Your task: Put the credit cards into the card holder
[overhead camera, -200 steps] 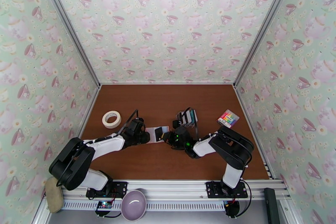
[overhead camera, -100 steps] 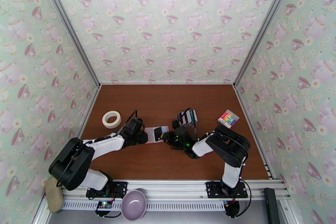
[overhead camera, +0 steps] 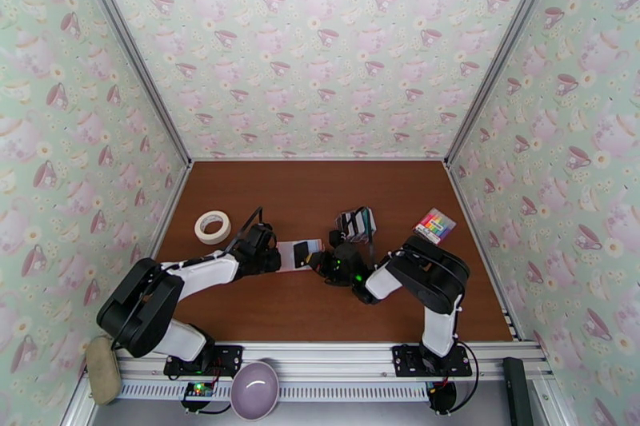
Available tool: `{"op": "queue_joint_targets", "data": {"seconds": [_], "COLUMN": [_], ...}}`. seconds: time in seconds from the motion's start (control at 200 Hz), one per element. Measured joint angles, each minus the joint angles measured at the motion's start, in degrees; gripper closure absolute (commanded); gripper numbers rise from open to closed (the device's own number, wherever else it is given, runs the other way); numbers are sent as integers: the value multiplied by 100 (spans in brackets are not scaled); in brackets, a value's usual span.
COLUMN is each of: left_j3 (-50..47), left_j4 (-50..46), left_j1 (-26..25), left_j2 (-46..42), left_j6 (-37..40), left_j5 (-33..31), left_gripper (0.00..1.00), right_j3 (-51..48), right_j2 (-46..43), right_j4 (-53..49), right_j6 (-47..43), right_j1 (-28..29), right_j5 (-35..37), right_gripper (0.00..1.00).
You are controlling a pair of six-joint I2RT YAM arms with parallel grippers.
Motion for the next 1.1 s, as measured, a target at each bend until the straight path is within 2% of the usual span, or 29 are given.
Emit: {"op": "queue_joint_targets", "data": {"seconds": [1.102], "left_j3": [129], "left_j4": [48], "left_j1": [-22], "left_j2": [221], "left_j6": [0], "left_j5": [-13], "left_gripper": [87], "right_j3": [142], "right_j2": [267], "right_j4": [273], "right_j6": [273], "right_j1": [0], "right_j5": [254], "right_gripper": [100]}}
